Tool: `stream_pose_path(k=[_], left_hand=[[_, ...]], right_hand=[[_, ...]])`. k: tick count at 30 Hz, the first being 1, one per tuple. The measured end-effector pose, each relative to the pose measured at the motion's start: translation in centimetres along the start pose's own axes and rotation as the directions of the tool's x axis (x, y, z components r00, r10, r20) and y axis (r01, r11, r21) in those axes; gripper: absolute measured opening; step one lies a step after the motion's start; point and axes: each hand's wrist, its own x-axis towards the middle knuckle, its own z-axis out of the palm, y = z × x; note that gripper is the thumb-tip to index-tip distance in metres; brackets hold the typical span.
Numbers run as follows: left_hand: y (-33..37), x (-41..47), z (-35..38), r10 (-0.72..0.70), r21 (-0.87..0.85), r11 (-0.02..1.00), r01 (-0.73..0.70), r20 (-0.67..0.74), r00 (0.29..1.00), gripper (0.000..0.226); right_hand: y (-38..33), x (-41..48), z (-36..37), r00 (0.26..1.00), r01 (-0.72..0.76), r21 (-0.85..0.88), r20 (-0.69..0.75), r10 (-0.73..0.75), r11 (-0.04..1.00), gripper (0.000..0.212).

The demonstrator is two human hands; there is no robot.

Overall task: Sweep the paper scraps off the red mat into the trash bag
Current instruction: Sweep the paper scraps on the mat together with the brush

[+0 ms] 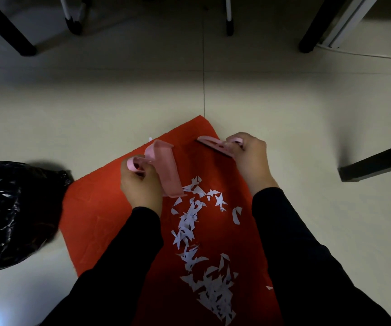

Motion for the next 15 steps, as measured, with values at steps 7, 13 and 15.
stream_pose_path(k=[7,13,15], left_hand=[[0.0,0.1,0.1,-0.001,0.004,1.000,0.001,-0.002,1.000,0.009],[0.1,-0.4,0.5,-0.015,-0.002,1.000,0.015,0.005,1.000,0.009],[0.2,-0.5,0.5,-0.010,0.003,1.000,0.010,-0.003,1.000,0.009]], right_hand=[[1.7,-0.7,2.8,0.990,-0.063,-0.059,0.126,0.070,0.996,0.012],[0.8,-1.6,1.9,0.986,-0.014,-0.072,0.164,0.026,0.997,0.016],[0.4,-1.1,1.1,0.996,0.000,-0.021,0.087,0.002,1.000,0.016]])
